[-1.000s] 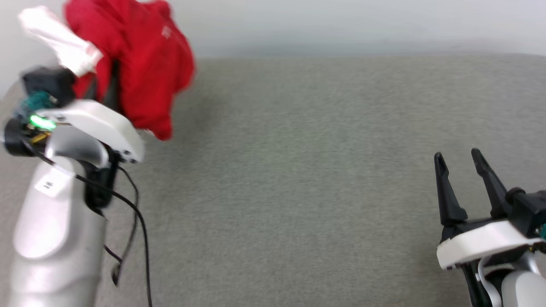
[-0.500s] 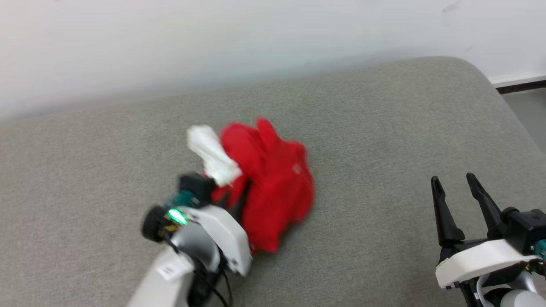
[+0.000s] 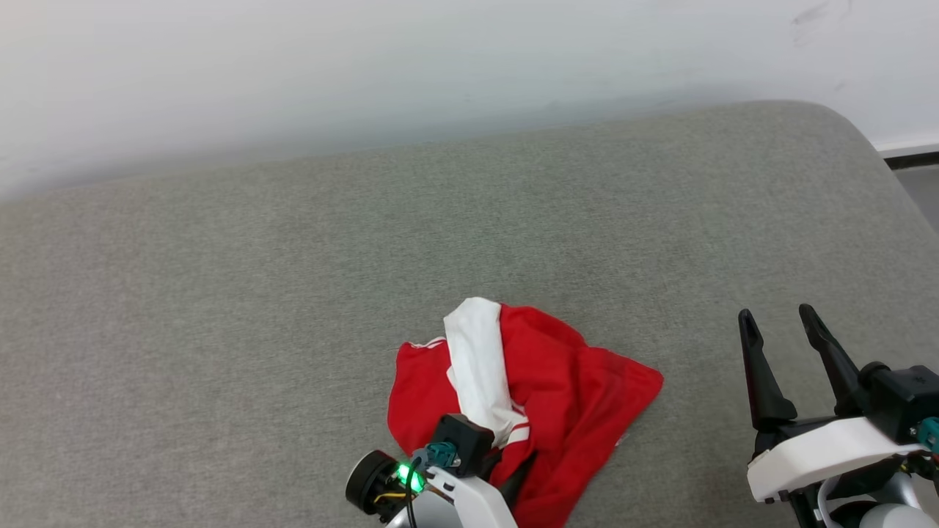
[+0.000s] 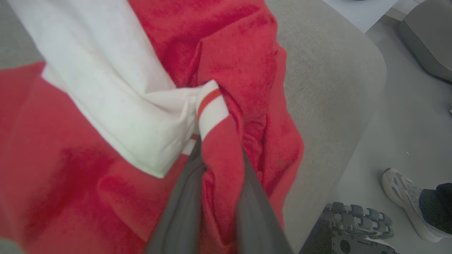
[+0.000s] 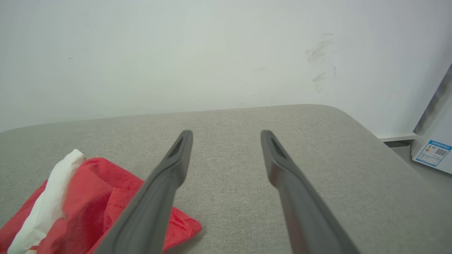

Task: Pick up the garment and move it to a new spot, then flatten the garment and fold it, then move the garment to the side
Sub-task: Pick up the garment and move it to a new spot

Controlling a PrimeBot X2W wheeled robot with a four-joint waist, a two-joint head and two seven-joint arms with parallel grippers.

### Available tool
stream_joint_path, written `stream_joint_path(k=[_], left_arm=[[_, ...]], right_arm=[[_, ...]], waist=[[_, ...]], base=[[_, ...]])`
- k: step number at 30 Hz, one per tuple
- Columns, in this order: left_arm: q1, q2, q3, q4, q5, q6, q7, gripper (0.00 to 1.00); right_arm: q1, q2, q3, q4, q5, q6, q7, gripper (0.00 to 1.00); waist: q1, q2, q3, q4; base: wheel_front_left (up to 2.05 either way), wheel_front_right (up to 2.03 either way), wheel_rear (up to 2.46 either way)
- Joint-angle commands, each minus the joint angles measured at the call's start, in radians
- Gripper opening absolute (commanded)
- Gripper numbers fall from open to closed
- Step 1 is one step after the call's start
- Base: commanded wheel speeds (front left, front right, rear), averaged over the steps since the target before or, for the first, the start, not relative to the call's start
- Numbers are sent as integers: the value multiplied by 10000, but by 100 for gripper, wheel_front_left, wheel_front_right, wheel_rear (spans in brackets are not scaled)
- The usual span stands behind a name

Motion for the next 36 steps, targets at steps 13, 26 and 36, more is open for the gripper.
stream_joint_path(k=[13,26,36], left_arm=[[-599,39,268,-968,620,614,-1909,100],[-182,728,2356,-1353,144,2051,-3388,100],[550,1946,3521,-1814,-11,2516,-3401,100]], right_arm=[[-60,25,-9,-192,-249,-7,161,100],[360,23,43,-272,-227,-7,420,100],[995,22,-295,-526,-229,-7,614,100]], waist=[[0,0,-230,722],[0,0,-766,1496],[0,0,-1105,1913]], base=[[0,0,0],[0,0,0],[0,0,0]])
